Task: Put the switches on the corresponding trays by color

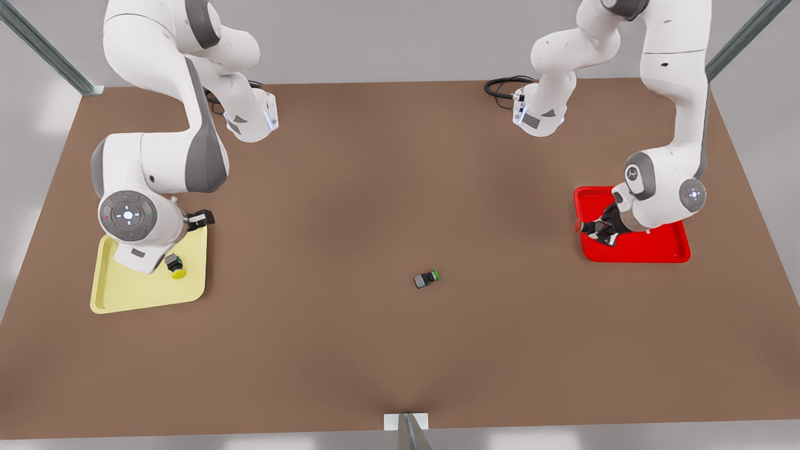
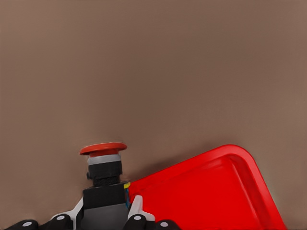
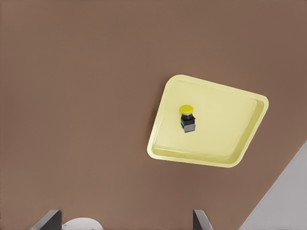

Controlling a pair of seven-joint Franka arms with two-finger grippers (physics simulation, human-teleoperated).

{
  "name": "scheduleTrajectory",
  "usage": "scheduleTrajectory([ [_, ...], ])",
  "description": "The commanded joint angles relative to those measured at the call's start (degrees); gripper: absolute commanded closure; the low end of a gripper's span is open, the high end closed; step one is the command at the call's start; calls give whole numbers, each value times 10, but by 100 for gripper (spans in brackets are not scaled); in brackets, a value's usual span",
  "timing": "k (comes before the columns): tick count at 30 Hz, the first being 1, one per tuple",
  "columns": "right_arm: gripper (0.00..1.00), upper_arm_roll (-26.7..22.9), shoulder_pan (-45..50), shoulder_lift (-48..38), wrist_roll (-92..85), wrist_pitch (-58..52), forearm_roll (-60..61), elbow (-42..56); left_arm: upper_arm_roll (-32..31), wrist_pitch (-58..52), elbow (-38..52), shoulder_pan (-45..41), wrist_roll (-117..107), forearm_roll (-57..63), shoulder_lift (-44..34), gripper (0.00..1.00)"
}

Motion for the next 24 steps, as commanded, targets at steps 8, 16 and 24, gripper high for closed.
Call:
scheduleTrajectory([
  [8, 0, 0, 0, 3, 0, 0, -1, 0, -1, -21, 3, 98, 44, 87, 1, 54],
  [16, 0, -1, 0, 6, 0, 1, -2, 0, -1, -19, 12, 121, 35, 97, 3, 0],
  [24, 0, -4, -25, -11, -2, 0, 4, 9, -275, -89, 203, 114, -802, -20, -53, 0],
])
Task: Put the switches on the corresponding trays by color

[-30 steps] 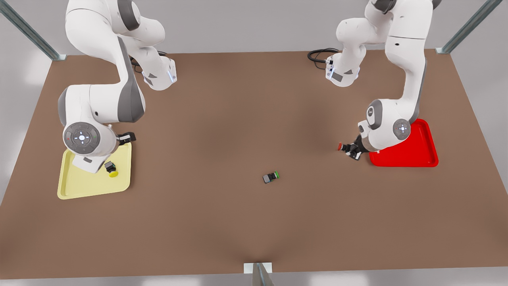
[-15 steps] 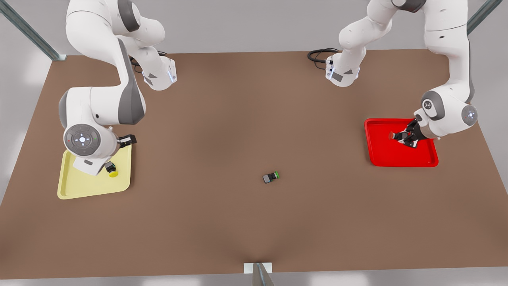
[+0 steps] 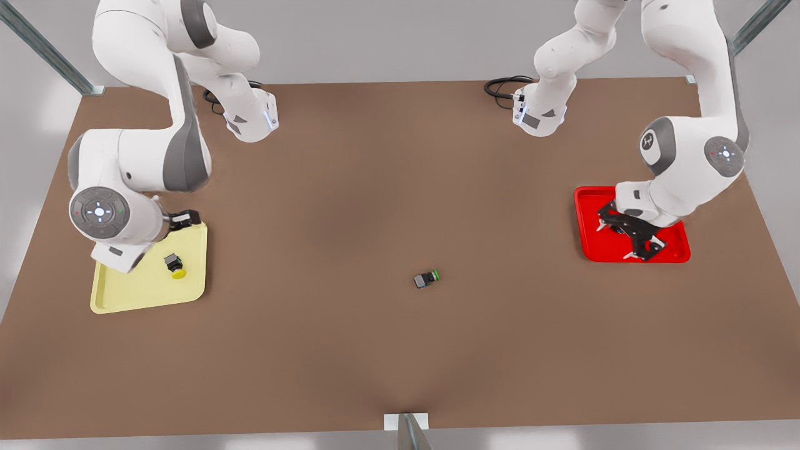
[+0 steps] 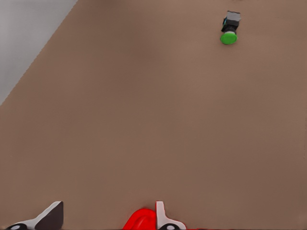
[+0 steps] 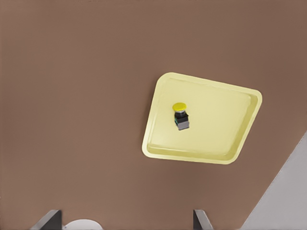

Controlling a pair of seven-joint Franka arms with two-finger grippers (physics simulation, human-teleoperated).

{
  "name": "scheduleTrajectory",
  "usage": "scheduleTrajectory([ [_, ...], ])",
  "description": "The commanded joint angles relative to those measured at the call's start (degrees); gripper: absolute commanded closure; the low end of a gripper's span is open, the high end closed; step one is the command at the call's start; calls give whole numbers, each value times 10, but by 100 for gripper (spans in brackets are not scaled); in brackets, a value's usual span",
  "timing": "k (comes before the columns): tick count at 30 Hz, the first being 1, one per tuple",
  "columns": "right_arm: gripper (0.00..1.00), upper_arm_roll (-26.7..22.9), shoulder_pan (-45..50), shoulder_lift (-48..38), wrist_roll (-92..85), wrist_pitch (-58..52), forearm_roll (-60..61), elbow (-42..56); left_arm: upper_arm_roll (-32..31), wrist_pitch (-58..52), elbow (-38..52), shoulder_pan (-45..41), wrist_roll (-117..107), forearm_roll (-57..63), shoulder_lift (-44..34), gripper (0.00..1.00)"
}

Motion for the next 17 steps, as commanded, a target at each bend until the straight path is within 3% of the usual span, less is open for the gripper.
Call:
scheduleTrajectory([
  [1, 0, 0, 1, -1, 0, 8, 0, 4, -6, 0, 16, 6, -89, -41, 8, 0],
  [3, 0, 1, -10, -17, 0, 14, 21, 24, -7, -15, 48, -35, -352, -23, 15, 0],
  [4, 0, 2, -7, -15, 0, 21, 22, 32, -9, -107, 121, -49, -445, 97, 43, 0],
  [7, 0, 2, -7, -12, 0, 32, 24, 34, 6, -285, 202, -28, -463, 119, 41, 0],
  [8, 0, 2, -7, -10, 0, 33, 24, 34, 74, -300, 194, -57, -458, 119, 6, 0],
  [9, 0, 2, -7, -10, 0, 33, 24, 34, 183, -327, 197, -141, -458, 112, -12, 0],
  [11, 0, 2, -9, -10, 0, 38, 24, 34, 304, -347, 198, -238, -462, 91, -16, 0],
  [17, 0, 2, -11, -9, 0, 38, 24, 34, 330, -340, 194, -277, -464, 76, -10, 0],
])
